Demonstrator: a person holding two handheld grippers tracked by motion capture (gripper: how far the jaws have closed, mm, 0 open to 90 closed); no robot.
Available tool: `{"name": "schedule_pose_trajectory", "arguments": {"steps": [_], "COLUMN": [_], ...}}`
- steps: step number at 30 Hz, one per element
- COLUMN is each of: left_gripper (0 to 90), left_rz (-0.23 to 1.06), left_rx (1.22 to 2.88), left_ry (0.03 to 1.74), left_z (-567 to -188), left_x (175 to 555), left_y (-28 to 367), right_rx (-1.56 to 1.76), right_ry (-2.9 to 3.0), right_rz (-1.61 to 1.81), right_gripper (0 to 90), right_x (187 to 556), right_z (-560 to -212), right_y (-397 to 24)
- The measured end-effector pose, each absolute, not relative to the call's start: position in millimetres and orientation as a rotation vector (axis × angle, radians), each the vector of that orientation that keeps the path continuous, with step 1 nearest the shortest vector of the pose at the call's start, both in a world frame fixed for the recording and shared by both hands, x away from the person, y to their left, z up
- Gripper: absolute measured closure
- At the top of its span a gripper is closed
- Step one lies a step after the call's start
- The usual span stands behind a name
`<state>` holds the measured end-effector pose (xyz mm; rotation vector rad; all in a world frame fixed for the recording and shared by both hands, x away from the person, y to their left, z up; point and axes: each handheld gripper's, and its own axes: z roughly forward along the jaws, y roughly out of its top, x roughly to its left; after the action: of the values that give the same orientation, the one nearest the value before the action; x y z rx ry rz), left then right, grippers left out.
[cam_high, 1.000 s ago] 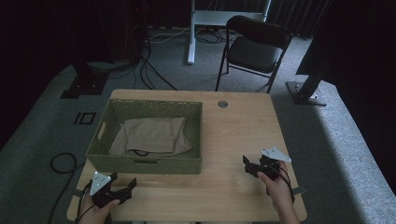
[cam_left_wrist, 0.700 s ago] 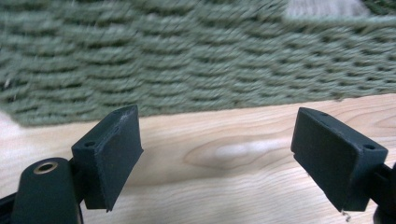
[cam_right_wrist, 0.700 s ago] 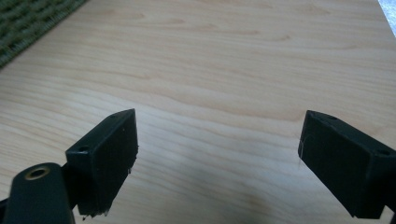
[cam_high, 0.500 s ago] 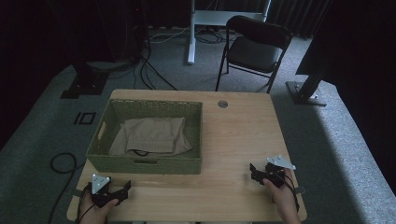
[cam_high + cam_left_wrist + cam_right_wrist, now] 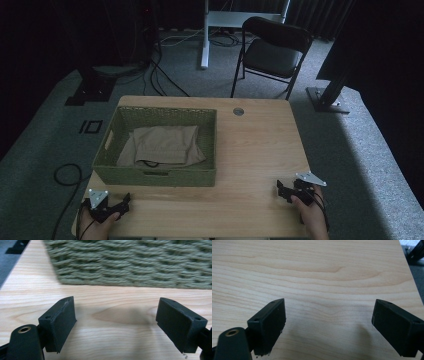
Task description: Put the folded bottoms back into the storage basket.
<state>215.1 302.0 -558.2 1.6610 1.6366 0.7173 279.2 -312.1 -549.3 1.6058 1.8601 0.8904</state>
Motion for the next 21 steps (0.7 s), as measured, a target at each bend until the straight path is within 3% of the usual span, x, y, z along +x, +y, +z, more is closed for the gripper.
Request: {"name": "schedule_pose_trajectory", "arguments": {"steps": [21], "left_gripper": [15.7], "left_rz": [0.812], "left_rx": [1.696], "left_ry": [1.692], "left_z": [-559.4], "left_x": [216.2], "left_y": [298.4], "right_rx": [1.627], "right_ry": [1.900], "right_rz": [0.829], "right_gripper": [12.8], "right_x": [280.3], "right_z": [-554.3], "right_y": [-314.0]}}
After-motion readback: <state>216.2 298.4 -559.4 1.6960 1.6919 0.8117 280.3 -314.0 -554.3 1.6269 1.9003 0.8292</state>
